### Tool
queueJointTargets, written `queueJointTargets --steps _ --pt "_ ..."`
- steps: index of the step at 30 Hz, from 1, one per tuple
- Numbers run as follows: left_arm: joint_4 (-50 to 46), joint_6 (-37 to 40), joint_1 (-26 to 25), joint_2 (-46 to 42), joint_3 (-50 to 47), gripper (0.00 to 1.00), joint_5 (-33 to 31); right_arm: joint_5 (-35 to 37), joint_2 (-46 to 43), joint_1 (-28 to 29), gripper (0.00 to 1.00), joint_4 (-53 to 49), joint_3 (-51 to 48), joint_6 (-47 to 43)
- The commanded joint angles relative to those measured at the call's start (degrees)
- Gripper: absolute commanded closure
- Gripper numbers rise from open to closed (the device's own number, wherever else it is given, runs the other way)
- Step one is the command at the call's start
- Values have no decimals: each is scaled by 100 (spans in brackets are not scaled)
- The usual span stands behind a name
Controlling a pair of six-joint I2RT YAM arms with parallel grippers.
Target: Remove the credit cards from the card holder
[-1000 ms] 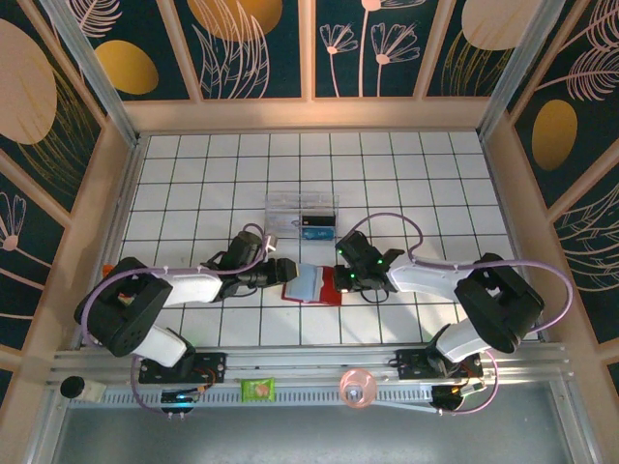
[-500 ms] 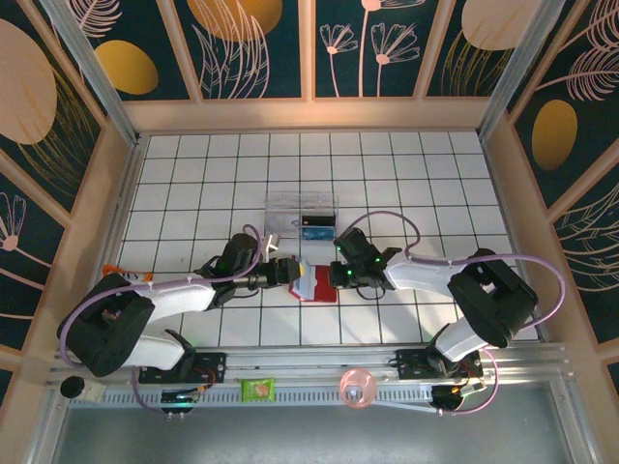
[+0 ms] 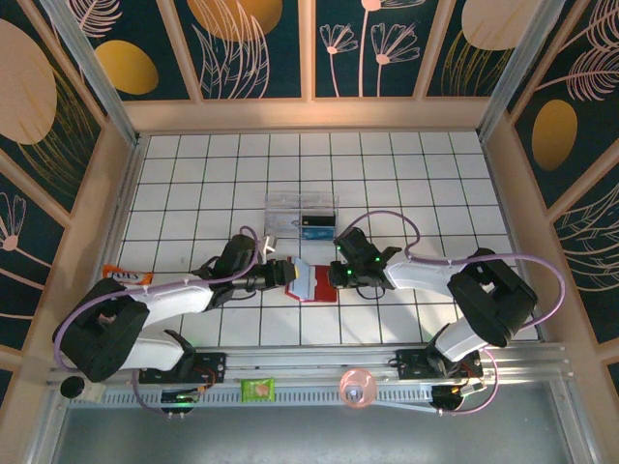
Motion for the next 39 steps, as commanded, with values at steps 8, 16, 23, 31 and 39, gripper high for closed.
queueJointTargets --steps 8,16,23,31,39 --pt "-202 95 -11 -253 -24 75 -153 10 42 -42 87 -170 161 -90" --pt "-131 94 -5 -216 -36 78 -127 -7 -25 -41 87 -161 157 -48" --pt "-42 79 -4 -157 -36 78 -87 -14 -71 -43 87 -166 141 -31" --pt "-2 82 -10 -127 -49 89 -63 -16 -87 -43 87 -152 144 -17" --pt "-58 72 -5 -129 -25 100 -91 -16 -180 -47 83 -167 161 -11"
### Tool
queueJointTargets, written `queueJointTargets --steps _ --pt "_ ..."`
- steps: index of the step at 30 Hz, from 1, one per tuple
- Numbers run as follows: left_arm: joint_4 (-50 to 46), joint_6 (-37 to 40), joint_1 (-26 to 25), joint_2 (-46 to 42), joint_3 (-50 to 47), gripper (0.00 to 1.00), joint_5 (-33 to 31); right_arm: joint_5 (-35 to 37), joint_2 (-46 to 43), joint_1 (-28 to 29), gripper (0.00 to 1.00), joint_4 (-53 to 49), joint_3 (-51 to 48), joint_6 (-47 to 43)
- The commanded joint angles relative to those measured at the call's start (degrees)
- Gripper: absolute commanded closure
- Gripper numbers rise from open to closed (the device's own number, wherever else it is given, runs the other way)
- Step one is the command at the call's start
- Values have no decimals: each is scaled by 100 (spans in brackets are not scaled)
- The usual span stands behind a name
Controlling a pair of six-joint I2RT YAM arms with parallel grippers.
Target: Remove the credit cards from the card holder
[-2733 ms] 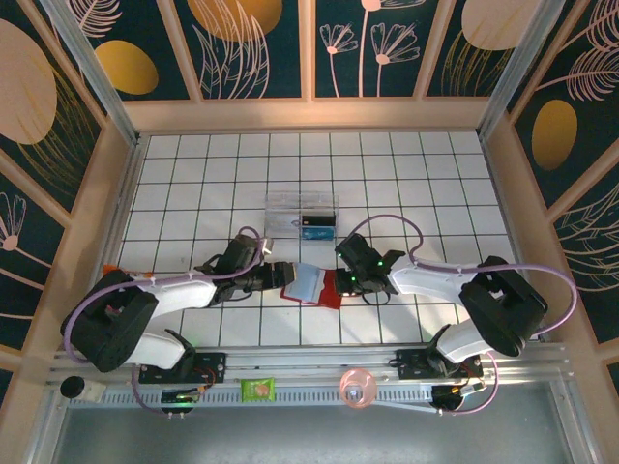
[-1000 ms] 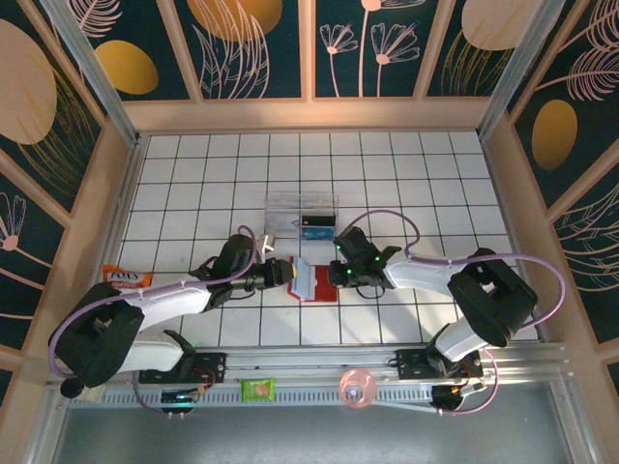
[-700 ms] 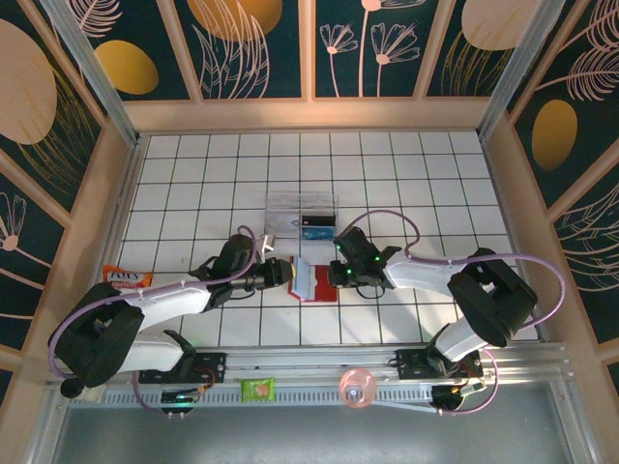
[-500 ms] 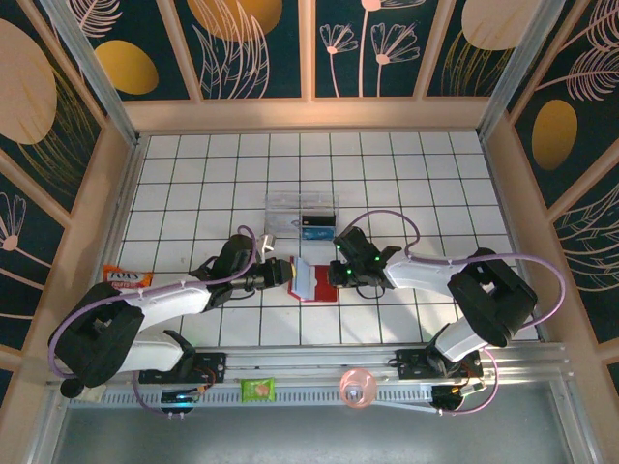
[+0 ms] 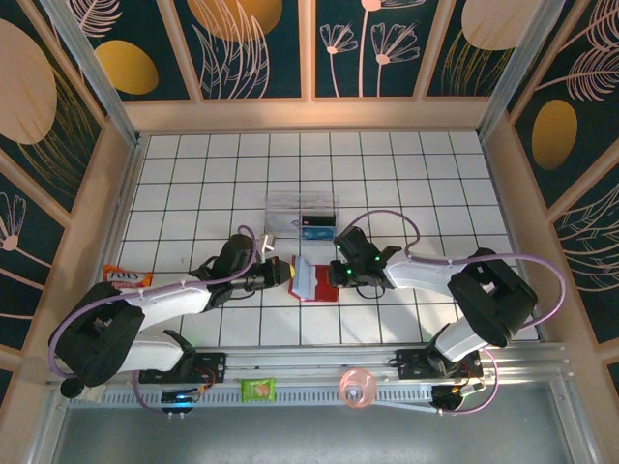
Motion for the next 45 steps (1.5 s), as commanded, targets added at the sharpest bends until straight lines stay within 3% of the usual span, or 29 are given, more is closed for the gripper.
queueJointTargets --steps 1,8,21,27,30,39,41,45 --pt "-30 26 -5 12 -17 100 23 -14 -201 -44 80 -128 129 -34" --pt "-57 27 -6 -4 -24 100 9 -366 -710 -86 51 99 92 -237" --pt "-5 -46 -5 -19 -85 100 4 -462 -558 85 50 131 190 -266" --pt "4 -56 -11 -25 -93 100 -7 603 -743 70 45 -678 373 -108" --pt "48 -69 -10 4 -109 100 14 665 -847 55 43 -782 376 -160" --pt "95 -104 -5 13 -201 100 5 1877 -1243 247 46 -1164 549 -102" --pt "68 -114 -6 11 -215 100 -8 1778 -1338 289 56 -1108 611 -222" --pt "-92 -144 -11 -14 -230 97 -34 890 -1102 388 74 -874 779 -476"
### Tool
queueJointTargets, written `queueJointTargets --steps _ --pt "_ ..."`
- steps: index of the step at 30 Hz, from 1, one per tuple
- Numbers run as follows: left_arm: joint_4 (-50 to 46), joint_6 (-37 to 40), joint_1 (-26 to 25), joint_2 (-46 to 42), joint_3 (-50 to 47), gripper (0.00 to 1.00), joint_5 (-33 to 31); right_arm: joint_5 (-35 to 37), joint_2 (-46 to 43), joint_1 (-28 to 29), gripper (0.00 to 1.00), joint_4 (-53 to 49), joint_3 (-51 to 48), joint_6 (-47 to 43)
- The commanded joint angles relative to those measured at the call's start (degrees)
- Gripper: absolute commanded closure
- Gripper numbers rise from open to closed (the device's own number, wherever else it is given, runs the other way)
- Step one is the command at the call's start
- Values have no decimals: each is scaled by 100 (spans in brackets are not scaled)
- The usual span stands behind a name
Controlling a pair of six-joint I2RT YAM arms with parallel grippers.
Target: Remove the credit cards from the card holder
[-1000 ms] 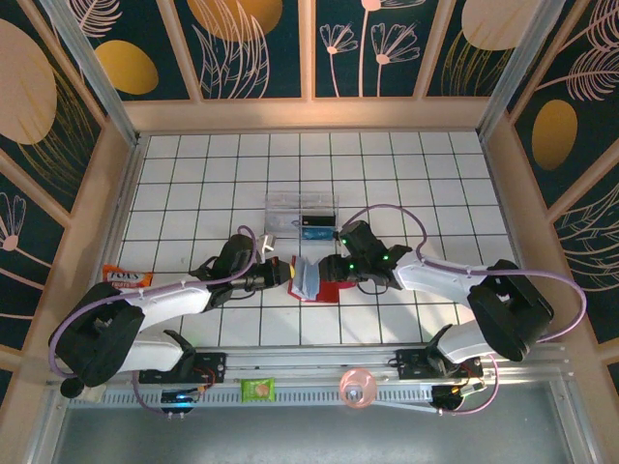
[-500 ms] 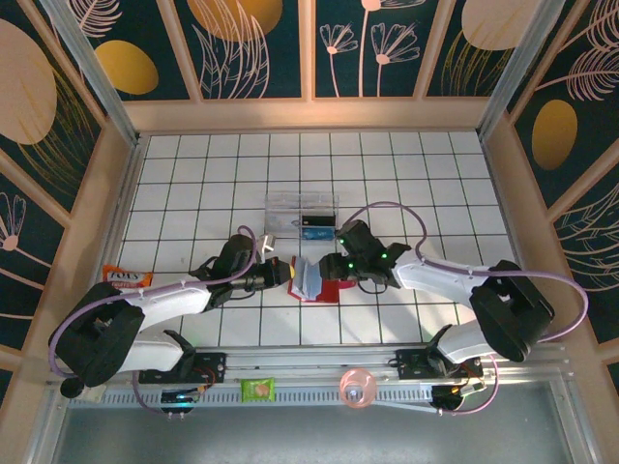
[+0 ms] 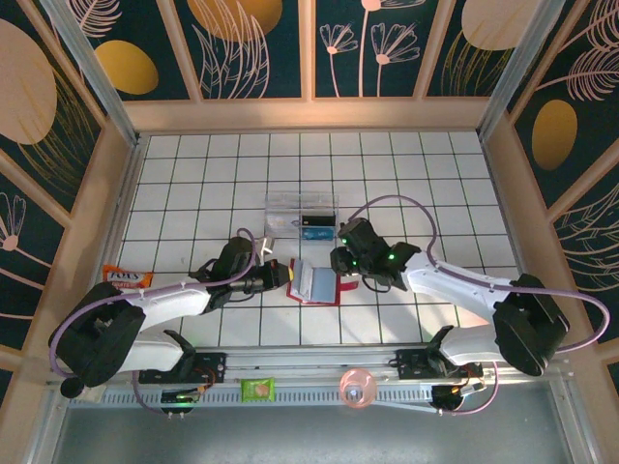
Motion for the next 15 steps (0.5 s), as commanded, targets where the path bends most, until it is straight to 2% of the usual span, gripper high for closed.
queueJointTargets --steps 1,3,4,9,15 --pt "-214 -98 -10 -38 -82 90 -54 -355 226 157 76 123 264 -188" --pt "-468 -126 -5 -188 -120 67 -212 -624 387 208 76 219 276 -188" --pt "-603 -130 -10 -298 -138 62 -310 -687 442 215 75 246 268 -176" --pt "-1206 -112 -2 -1004 -281 56 -928 -1038 630 216 71 421 189 -105" --pt "-994 18 0 -1179 -310 52 -837 -1815 922 220 64 659 197 -45"
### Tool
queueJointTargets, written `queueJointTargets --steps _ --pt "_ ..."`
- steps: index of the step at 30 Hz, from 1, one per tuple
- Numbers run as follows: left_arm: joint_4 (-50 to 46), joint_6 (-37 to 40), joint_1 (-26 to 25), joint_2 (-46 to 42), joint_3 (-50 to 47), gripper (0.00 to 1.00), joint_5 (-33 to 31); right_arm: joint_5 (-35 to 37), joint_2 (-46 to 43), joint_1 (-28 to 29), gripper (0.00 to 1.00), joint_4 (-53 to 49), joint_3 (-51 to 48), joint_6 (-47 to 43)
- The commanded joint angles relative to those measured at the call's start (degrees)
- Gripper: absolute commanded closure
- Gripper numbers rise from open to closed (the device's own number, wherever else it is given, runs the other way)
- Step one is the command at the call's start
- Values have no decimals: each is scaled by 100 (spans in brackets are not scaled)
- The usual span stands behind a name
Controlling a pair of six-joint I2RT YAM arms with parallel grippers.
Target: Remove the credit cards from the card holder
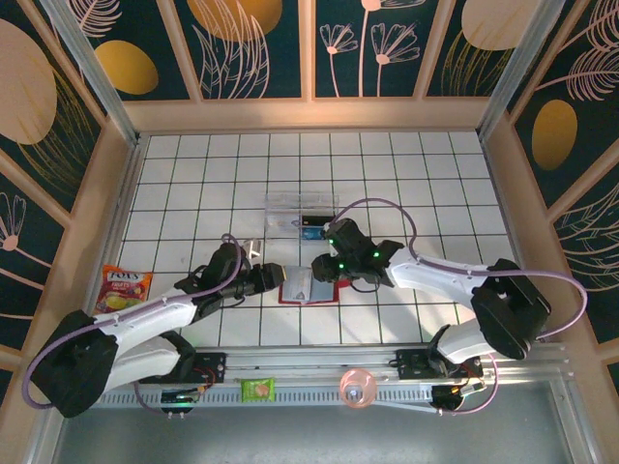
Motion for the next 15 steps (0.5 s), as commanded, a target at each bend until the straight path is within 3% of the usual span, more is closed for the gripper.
queueJointTargets --steps 1,9,15 --pt "68 159 2 3 -55 52 53 -754 196 22 65 330 13 70" --pt "593 528 -34 852 407 64 529 -1670 539 -194 69 722 -84 306" --pt "433 723 -74 1391 539 70 458 -2097 708 -584 69 758 -289 484"
